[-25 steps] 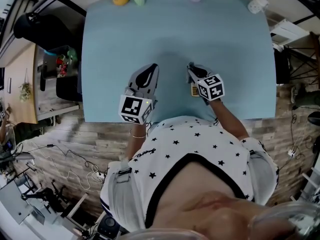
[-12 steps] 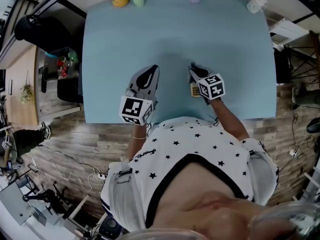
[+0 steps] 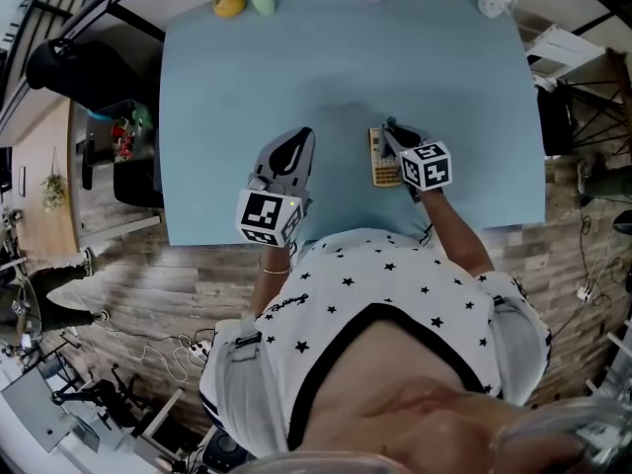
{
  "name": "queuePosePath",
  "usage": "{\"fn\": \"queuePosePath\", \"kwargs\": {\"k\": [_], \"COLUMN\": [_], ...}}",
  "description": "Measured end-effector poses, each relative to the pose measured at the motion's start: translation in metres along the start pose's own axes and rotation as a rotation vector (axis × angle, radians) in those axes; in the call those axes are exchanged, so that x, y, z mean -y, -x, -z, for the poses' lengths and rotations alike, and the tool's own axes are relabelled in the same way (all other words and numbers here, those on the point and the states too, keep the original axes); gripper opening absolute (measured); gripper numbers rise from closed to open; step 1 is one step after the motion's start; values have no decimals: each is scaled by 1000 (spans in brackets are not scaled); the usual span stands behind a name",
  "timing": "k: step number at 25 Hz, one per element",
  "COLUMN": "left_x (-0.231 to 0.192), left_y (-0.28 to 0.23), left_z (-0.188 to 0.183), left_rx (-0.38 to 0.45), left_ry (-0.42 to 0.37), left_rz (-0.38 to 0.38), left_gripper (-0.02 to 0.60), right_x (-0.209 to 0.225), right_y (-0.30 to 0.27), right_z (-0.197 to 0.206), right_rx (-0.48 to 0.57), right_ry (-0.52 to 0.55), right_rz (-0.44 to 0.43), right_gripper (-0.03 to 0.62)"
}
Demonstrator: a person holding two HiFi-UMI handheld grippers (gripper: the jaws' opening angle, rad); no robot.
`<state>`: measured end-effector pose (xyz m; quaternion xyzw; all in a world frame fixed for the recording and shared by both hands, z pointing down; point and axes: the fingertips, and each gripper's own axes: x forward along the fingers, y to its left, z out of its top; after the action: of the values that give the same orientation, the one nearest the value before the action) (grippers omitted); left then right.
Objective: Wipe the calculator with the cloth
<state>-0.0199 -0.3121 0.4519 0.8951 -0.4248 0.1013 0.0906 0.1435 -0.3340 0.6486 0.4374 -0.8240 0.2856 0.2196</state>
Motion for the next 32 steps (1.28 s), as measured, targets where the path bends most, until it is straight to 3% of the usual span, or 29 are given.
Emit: {"fn": "queuePosePath", "kwargs": {"k": [16,32], "left_x": [13,18], "left_y": [8,31], "left_z": [-3,3], "left_rx": [12,26], "left_ry": [-13,-2], "left_rz": [0,-46], "left_gripper": [31,31], "right_x": [12,-44], "right_y": [15,12], "right_z": [4,1], "right_rx": [30,41], "right_ry": [-35,29], "right_rz": [35,-97], "right_gripper": [51,51]}}
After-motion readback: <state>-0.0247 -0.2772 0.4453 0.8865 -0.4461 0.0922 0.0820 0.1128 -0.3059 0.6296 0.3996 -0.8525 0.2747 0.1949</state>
